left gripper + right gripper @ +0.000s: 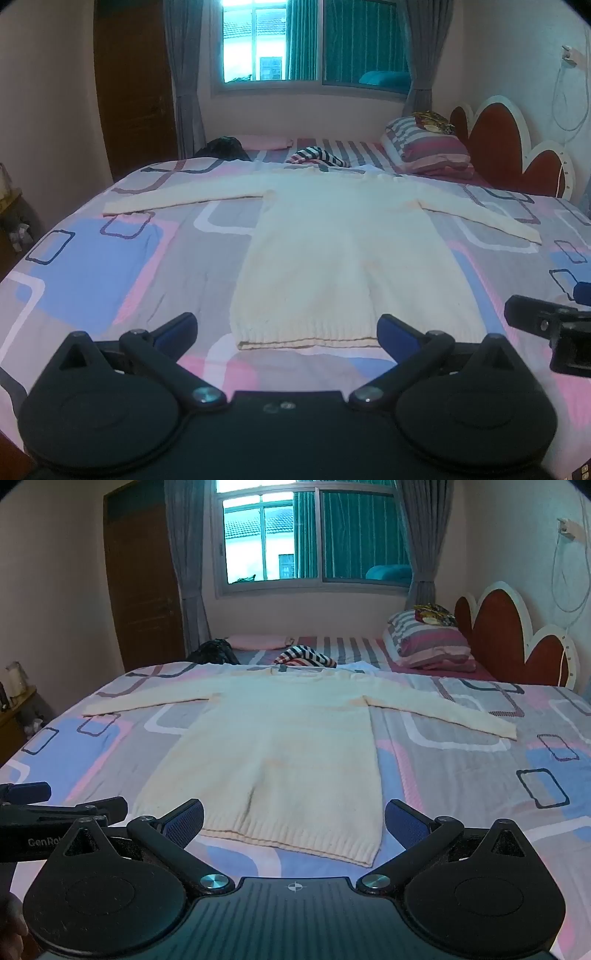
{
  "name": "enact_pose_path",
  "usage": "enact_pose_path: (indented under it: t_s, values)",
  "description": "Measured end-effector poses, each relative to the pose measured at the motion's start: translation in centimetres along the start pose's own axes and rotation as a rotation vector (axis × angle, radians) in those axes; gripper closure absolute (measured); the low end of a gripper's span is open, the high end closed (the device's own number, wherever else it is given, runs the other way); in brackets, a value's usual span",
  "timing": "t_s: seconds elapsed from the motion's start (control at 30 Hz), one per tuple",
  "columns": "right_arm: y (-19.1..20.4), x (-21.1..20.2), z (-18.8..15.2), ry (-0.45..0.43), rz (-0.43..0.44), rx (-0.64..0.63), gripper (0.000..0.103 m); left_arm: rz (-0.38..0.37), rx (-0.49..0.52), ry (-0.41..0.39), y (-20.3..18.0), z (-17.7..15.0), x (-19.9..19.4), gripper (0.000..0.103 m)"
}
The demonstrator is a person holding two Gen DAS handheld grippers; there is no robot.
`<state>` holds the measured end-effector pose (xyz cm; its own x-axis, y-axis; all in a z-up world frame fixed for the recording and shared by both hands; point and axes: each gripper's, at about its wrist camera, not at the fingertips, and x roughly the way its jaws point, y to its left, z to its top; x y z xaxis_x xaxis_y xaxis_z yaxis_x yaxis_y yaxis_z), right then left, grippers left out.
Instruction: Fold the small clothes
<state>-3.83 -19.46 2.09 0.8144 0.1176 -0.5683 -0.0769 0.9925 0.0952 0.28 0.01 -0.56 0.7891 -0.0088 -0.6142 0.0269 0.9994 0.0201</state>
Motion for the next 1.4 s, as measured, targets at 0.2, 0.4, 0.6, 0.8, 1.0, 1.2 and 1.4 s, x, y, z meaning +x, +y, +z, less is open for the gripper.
enact_pose_path:
  t_s: [0.2,0.4,0.6,0.8,1.0,1.2,1.4]
  values:
    - [-0.06,-0.10,-0.12,-0.003,0.002,0.002,0.000,0.004,0.003,0.004,-0.19,0.22,-0.02,0.000]
    - [0.25,-0.27,-0.15,0.001,-0.004,0.002,0.000,0.007,0.003,0.007,-0.21,0.29,-0.01,0.000]
    - [0.27,-0.27,-0.20,0.001,-0.005,0.002,0.000,0.009,0.003,0.005,-0.27,0.31,-0.01,0.000]
    - [0.37,-0.37,-0.25,-0.002,-0.003,0.002,0.000,0.013,-0.001,0.007,-0.19,0.16,0.03,0.000]
    - [0.43,-0.40,-0.23,0.000,-0.004,0.003,0.000,0.016,-0.003,0.006,-0.12,0.22,-0.05,0.000]
    - [0.41,-0.41,-0.26,0.002,-0.003,0.003,0.000,0.017,-0.002,0.008,-0.08,0.18,-0.14,0.000]
    - [0.56,-0.37,-0.23,0.005,-0.005,0.003,0.000,0.016,-0.005,0.009,0.04,0.15,-0.06,0.000]
